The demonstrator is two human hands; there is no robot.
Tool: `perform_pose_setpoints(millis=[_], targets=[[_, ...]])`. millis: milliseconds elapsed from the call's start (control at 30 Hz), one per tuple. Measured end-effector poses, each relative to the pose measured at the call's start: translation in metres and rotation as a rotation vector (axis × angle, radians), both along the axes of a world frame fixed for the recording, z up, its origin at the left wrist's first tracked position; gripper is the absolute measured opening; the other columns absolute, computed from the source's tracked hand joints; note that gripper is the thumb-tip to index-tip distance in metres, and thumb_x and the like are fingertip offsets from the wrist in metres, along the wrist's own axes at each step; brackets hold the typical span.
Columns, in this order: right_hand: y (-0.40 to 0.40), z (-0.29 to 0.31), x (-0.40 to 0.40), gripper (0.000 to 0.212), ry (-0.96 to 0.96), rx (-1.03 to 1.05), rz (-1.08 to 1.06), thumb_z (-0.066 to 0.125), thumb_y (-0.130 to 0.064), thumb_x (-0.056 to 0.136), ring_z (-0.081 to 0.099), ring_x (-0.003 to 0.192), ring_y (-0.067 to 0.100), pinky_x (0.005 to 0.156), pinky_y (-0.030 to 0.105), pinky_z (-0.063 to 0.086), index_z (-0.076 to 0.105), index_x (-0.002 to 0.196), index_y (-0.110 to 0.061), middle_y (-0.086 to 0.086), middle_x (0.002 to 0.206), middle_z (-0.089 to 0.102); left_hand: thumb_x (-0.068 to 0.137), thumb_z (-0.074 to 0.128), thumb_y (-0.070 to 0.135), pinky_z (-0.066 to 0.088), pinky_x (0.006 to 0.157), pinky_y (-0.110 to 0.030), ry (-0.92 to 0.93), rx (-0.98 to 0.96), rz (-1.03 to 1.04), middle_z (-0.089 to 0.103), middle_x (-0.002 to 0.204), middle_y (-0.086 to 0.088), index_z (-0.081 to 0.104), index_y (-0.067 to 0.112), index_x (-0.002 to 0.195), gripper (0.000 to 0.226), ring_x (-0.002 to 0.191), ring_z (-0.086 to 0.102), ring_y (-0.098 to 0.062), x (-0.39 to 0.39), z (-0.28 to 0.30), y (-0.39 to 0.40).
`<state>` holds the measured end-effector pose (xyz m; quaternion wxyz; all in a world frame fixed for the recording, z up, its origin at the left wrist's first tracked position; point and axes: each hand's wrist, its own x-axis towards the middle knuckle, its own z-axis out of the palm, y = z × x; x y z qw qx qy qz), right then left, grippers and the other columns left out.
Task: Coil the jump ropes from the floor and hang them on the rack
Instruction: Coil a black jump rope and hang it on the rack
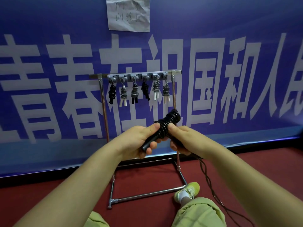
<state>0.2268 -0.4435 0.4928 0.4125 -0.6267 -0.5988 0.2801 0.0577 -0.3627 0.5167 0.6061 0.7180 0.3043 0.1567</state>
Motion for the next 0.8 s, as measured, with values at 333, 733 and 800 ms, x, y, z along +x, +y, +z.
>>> perform_pose_setpoints(millis=[333,733,800], targets=[[0.011,-0.023,-0.004,0.061,0.069,-0.158,-0.092,0.03,-0.065,0.093,0.027,0.043,0.009,0.047,0.024,0.022,0.06,0.082,-0.012,-0.008,0.049,0.036,0.088,0.05,0.058,0.044,0.061,-0.031,0.449,0.91,0.16,0.062,0.073,0.005,0.056,0.019,0.089,0.039,0.066,0.059,-0.015,0.008,-0.018,0.014],[0.005,-0.02,0.001,0.057,0.42,-0.079,-0.129,0.033,-0.06,0.093,0.02,0.042,0.009,0.041,0.023,0.015,0.046,0.057,-0.017,-0.005,0.05,0.029,0.086,0.035,0.071,0.048,0.064,-0.032,0.304,0.819,0.067,0.063,0.076,0.005,0.055,0.021,0.102,0.056,0.074,0.064,-0.021,0.019,-0.017,-0.008],[0.005,-0.019,-0.002,0.055,0.427,-0.002,-0.083,0.032,-0.056,0.093,0.02,0.04,0.009,0.04,0.022,0.015,0.042,0.058,-0.015,-0.004,0.049,0.028,0.079,0.036,0.073,0.049,0.067,-0.032,0.095,0.168,-0.1,0.066,0.072,-0.002,0.061,0.015,0.106,0.069,0.067,0.064,-0.023,0.013,-0.012,-0.01]])
